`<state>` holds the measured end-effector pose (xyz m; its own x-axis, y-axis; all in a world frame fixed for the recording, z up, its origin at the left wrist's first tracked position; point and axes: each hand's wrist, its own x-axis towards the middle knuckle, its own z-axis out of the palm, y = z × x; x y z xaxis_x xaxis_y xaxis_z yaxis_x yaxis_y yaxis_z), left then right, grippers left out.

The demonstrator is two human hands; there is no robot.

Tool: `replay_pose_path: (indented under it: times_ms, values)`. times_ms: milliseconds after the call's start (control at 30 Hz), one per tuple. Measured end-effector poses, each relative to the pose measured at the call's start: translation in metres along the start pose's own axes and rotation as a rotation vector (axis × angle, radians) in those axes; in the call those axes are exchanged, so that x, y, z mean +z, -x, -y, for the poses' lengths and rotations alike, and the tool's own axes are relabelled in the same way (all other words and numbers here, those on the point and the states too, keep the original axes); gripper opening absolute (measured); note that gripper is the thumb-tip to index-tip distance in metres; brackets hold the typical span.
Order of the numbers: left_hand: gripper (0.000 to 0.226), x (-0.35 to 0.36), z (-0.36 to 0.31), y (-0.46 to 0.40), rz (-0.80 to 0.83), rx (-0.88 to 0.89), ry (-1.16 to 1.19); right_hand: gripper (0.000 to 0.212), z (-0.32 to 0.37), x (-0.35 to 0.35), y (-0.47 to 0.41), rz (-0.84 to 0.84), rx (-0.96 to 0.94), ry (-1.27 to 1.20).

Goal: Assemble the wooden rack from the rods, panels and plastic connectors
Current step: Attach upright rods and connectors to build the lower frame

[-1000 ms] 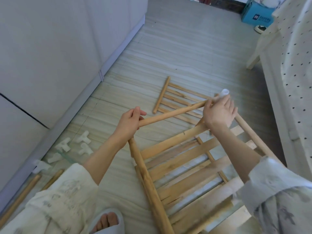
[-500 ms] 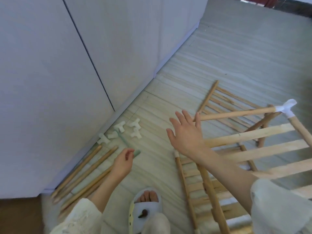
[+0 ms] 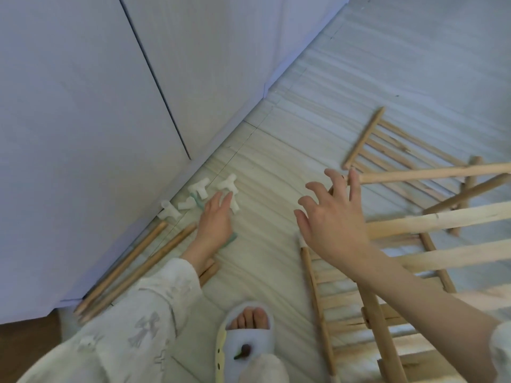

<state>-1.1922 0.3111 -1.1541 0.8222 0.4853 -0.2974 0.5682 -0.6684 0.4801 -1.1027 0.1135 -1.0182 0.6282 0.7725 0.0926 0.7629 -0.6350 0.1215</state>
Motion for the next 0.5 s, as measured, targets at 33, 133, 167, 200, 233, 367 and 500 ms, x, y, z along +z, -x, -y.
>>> replay_pose_path:
  times_ms: [33,133,167,200,233,367,500]
  values:
    - [0.069,0.002,-0.005,-0.013,0.025,-0.001,-0.030,0.040,0.000,0.000,0.000,-0.003,0.004,-0.013]
    - [0.065,0.012,-0.010,-0.037,0.092,-0.023,-0.103,0.043,0.000,0.002,0.001,-0.027,0.002,-0.021]
    - [0.058,0.016,-0.009,-0.040,0.097,-0.028,-0.116,0.042,0.000,0.002,0.001,-0.036,0.000,-0.023]
    - [0.049,0.020,-0.007,-0.041,0.099,-0.030,-0.135,0.042,-0.001,0.003,0.001,-0.048,-0.001,-0.026]
    - [0.041,0.022,-0.006,-0.041,0.104,-0.034,-0.151,0.042,-0.002,0.004,0.002,-0.067,-0.004,-0.027]
    - [0.026,0.025,0.000,-0.031,0.094,-0.014,-0.055,0.042,-0.002,0.005,0.003,-0.104,0.001,-0.083]
    - [0.024,-0.006,-0.028,-0.012,-0.106,-0.038,0.293,0.032,-0.008,0.001,0.005,-0.110,0.016,-0.163]
